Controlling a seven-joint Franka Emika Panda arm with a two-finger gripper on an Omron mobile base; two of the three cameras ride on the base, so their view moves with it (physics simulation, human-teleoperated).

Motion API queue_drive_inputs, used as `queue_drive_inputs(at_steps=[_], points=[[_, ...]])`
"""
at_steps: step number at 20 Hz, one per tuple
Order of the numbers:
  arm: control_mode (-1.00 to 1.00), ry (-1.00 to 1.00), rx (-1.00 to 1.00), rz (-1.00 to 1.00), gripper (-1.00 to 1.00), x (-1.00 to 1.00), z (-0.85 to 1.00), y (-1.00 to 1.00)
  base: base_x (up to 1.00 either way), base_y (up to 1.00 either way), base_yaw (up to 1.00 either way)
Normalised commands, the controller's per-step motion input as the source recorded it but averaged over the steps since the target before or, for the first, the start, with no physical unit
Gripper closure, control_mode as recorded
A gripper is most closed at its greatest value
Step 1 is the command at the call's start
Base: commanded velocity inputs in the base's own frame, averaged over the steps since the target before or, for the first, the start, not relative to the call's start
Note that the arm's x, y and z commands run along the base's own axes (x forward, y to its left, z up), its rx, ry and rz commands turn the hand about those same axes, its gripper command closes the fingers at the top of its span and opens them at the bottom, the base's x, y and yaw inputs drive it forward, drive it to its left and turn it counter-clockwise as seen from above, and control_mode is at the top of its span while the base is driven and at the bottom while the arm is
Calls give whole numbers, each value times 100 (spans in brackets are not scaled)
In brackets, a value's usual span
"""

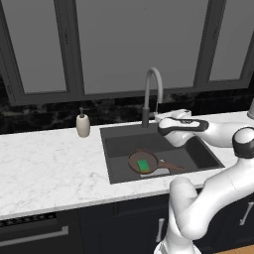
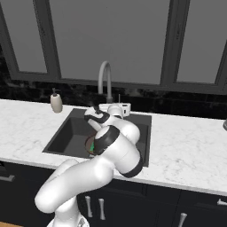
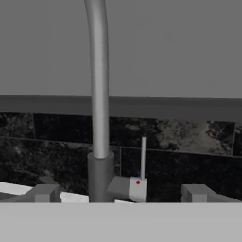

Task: Pick the pan and sponge and place them into the sink. Then turn on the water.

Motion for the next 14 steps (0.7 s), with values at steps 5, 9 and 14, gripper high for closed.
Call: queue_drive_inputs(at_steps=[5, 9, 14], points=[[-100, -1, 0, 0, -100, 12, -19, 0, 0, 0, 0], [-100, -3, 0, 0, -100, 19, -1, 0, 0, 0, 0], [-100, -3, 0, 0, -100, 17, 0, 0, 0, 0, 0]])
